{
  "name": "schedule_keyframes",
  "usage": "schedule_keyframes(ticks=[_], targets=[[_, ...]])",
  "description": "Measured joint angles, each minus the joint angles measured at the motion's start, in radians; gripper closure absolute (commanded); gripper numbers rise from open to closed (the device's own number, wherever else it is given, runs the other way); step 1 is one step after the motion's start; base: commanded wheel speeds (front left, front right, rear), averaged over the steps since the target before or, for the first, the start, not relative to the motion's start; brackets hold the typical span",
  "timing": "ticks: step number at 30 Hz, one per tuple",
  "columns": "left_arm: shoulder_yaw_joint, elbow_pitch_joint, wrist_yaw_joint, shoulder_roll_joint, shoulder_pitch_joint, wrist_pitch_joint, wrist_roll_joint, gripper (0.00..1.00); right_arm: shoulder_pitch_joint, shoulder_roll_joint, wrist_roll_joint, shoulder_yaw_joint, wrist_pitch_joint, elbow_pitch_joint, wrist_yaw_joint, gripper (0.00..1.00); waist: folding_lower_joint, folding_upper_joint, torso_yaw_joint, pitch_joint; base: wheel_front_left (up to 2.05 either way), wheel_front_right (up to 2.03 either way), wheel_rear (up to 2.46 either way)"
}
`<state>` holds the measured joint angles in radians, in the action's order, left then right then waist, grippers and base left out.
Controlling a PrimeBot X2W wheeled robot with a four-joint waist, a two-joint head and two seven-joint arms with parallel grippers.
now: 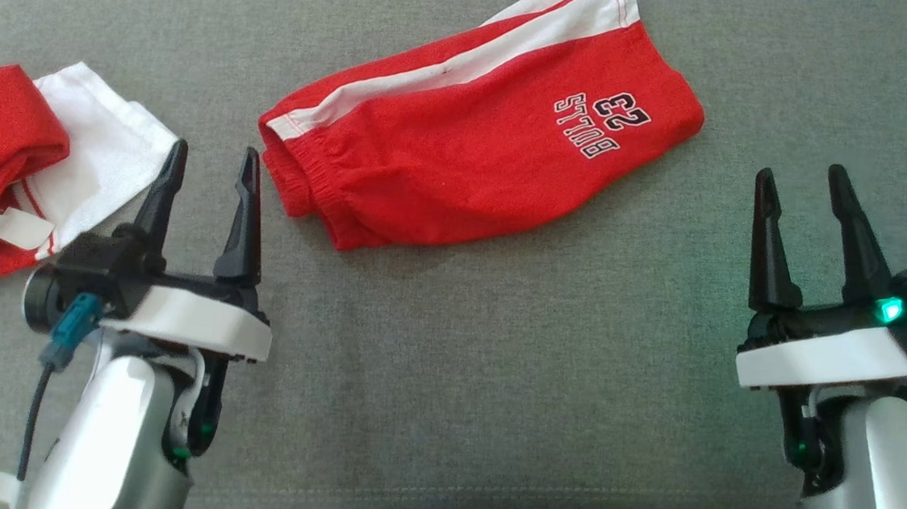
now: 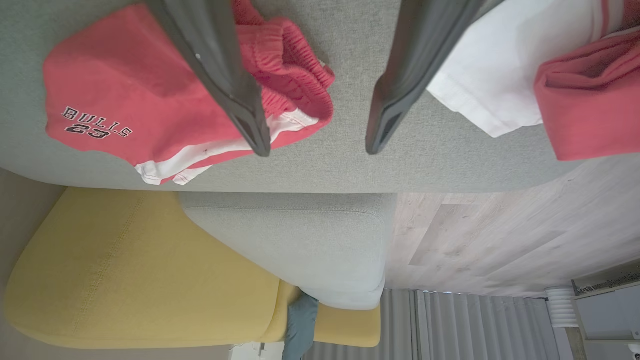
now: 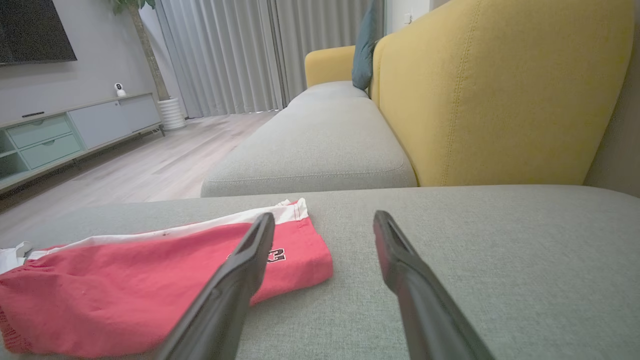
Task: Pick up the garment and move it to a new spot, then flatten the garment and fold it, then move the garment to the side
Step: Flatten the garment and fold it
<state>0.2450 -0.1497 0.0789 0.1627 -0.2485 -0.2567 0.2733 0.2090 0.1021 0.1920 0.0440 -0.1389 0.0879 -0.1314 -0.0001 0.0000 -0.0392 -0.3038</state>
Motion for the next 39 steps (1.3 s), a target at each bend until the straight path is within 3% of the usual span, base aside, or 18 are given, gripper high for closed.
schedule_keyframes(ticks=[18,23,29,39], targets=[[-0.033,0.008,-0.027,-0.039,-0.003,0.0,-0.044,0.0,0.007,-0.001,0.008,-0.013,0.05,-0.02,0.0,0.0,0.0,0.0,0.01,-0.023,0.0,0.0,0.0],[-0.033,0.02,-0.037,-0.046,-0.027,0.0,-0.053,0.0,0.061,0.034,0.035,-0.001,0.092,0.055,0.0,0.0,0.0,0.0,0.024,-0.055,0.0,0.0,0.0],[-0.031,0.032,-0.062,-0.068,-0.089,0.0,-0.067,0.0,0.262,0.109,0.083,0.057,0.18,0.196,0.0,0.0,0.0,0.0,0.061,-0.115,0.0,0.0,0.0],[-0.025,-0.001,-0.081,-0.094,-0.112,0.0,-0.068,0.0,0.464,0.165,0.146,0.149,0.451,0.385,0.0,0.0,0.0001,0.0,0.119,-0.168,0.0,0.0,0.0]])
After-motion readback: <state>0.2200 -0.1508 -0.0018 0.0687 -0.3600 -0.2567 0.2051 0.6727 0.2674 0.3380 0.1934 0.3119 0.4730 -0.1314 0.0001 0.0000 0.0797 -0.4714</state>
